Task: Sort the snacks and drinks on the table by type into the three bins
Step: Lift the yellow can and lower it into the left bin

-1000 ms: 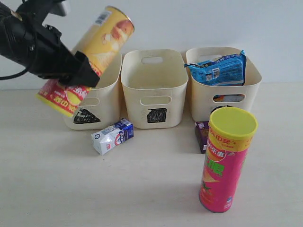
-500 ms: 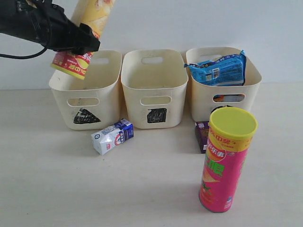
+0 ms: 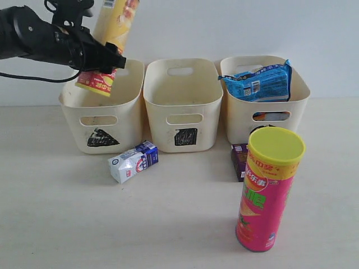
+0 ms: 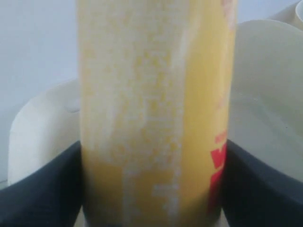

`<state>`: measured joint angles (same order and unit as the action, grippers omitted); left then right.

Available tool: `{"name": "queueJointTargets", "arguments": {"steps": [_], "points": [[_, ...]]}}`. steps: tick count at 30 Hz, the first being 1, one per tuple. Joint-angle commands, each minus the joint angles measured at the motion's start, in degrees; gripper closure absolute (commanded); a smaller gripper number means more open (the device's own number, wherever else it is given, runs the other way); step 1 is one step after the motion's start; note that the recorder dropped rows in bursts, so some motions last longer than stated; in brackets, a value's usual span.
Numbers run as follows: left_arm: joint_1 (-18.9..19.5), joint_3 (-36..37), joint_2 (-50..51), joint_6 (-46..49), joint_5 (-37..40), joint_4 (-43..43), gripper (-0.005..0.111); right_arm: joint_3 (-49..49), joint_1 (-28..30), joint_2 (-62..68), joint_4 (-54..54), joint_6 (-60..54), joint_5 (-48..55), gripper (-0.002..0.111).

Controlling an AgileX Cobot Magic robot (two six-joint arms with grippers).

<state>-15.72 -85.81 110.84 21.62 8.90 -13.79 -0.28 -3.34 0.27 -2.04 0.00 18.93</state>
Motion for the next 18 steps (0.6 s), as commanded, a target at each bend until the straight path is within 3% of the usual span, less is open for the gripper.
{"name": "queueJointTargets", "arguments": {"steps": [1,11,15,18], "points": [[0.4,-1.6,2.8,-0.9,-3.3,-0.3,0.102,0.3,0.5,-0.3,0.0,0.0,-0.5,0.108],[1.4,-2.4,7.2,-1.2,-2.7,-0.3,0.101,0.3,0.5,-0.3,0.0,0.0,-0.5,0.108],[1.4,-2.4,7.5,-2.9,-2.6,-0.4,0.081,0.3,0.5,-0.3,0.0,0.0,-0.5,0.108],[1.4,-2.4,7.5,-2.9,-2.6,-0.4,0.053,0.3,0.5,-0.3,0.0,0.0,-0.5,0.108]]}}
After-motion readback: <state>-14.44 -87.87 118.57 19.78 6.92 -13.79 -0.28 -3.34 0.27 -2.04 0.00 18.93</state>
